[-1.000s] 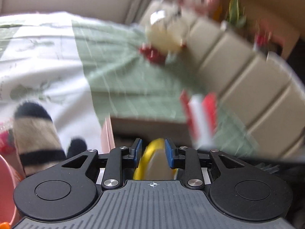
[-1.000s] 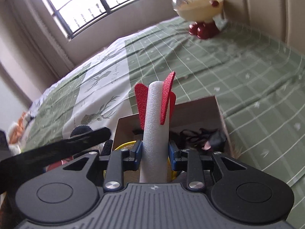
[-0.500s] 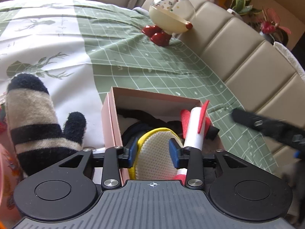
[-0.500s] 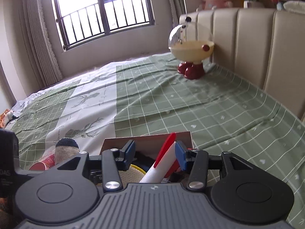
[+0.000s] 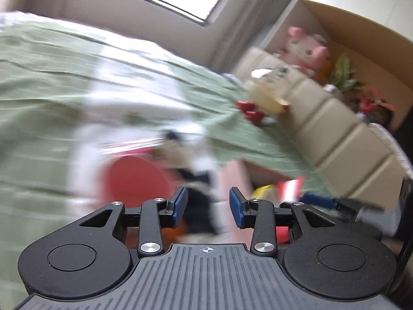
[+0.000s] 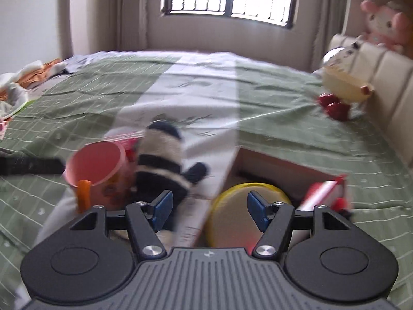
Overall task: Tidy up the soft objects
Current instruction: 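Grasp the striped knit sock with the right tool while the left tool grasps the pink tissue pack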
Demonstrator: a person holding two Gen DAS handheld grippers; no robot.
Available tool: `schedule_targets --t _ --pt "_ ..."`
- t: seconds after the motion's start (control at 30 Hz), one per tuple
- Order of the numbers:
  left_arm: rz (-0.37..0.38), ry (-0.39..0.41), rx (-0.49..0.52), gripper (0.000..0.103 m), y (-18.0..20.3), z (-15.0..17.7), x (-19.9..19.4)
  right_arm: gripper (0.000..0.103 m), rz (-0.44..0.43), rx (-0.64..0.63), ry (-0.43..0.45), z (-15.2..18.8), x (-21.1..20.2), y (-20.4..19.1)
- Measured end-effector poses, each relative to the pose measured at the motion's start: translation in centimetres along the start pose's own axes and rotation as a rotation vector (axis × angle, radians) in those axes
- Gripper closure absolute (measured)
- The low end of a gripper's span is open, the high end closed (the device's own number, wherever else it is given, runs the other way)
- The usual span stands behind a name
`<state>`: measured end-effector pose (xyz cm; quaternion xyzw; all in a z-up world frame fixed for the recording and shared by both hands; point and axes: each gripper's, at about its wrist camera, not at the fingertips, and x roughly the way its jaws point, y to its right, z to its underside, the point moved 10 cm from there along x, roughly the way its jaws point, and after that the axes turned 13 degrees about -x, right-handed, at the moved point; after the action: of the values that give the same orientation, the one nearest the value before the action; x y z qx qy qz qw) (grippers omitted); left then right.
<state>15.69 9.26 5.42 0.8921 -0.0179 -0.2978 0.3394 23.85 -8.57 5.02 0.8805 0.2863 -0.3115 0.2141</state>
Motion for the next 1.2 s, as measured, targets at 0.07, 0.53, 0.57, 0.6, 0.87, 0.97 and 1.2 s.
schedule_targets --t 0.07,0.53,0.57,0.6,0.87,0.97,1.2 --pt "-0.055 0.000 0.007 0.063 -2.9 0.8 -2.0 0.039 -0.054 0.050 -0.035 -0.9 1.7 -1.3" --pt "-0.090 -0.096 -0.039 0.063 -13.3 6.1 -7.0 0.038 -0.031 0.182 -0.168 -7.1 12.6 -3.4" --pt "-0.084 -0.096 -0.036 0.063 -13.5 5.9 -7.1 0.037 -0.030 0.178 -0.168 -7.8 12.9 -3.5" --pt "-0.080 -0.096 -0.035 0.063 -13.7 6.0 -7.2 0.037 -0.031 0.174 -0.173 -8.6 13.2 -3.7" --pt "-0.018 -0.109 -0.074 0.063 -15.3 6.3 -7.1 0.039 -0.276 0.487 -0.334 -11.1 14.6 -7.7" --pt "0.010 -0.109 -0.093 0.063 -15.7 6.3 -6.9 0.039 -0.205 0.576 -0.412 -10.8 16.9 -8.4" --pt "0.014 -0.067 -0.081 0.063 -17.4 6.1 -9.1 0.067 -0.058 0.748 -0.589 -8.0 22.5 -8.7"
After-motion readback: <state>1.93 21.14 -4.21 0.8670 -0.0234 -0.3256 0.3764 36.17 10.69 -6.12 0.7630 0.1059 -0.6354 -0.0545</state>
